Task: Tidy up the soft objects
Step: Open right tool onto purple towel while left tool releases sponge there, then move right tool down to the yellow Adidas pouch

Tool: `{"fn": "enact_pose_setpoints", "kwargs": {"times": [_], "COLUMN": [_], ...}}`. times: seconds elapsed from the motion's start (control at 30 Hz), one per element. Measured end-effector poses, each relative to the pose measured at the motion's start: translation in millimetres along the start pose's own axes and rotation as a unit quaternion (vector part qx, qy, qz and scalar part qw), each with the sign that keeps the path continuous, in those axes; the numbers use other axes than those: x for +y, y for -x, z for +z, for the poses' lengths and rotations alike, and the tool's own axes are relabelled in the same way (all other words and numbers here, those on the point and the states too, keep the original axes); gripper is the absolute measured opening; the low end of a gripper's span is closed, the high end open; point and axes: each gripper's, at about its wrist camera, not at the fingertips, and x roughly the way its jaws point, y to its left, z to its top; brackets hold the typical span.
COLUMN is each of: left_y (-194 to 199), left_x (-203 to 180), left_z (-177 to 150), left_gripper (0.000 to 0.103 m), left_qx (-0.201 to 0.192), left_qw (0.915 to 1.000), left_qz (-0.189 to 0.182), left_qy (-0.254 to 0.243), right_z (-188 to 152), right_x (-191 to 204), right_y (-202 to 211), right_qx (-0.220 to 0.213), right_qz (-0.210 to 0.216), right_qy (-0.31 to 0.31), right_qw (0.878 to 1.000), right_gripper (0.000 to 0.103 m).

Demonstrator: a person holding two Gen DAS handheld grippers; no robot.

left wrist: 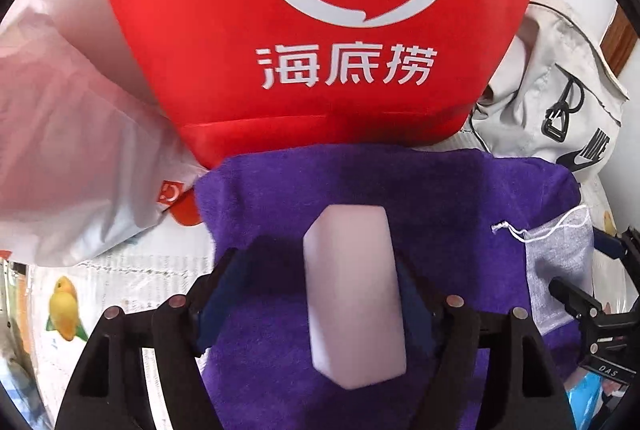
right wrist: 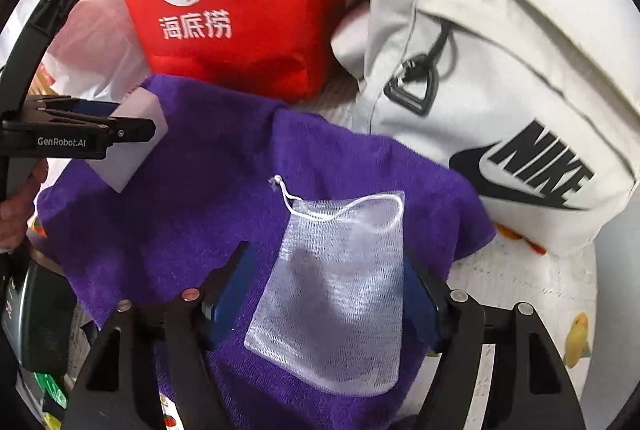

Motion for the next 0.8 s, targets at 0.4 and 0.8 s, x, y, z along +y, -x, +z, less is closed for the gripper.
{"fn": "enact_pose_setpoints", "kwargs": {"times": [0.4, 0.8], "left_y": [71, 144], "left_x": [15, 12], "left_z": [-39, -132], "left_gripper": [0.072, 0.072], "left_qx": [-0.041, -0.05], "left_qw": [0.9989, 0.9976], "left_qz": [0.02, -0.038], "left_qy": [-0.004, 0.03], "right_z": [-22, -79], "right_x": [1, 46], "right_y": [56, 143], "right_qx": [-0.009, -0.062], "right_qz": [-0.01, 0.025], "right_qy": [-0.039, -0.037], "right_qw": [0.999, 0.997], "right_gripper": [0.081, 0.081]}}
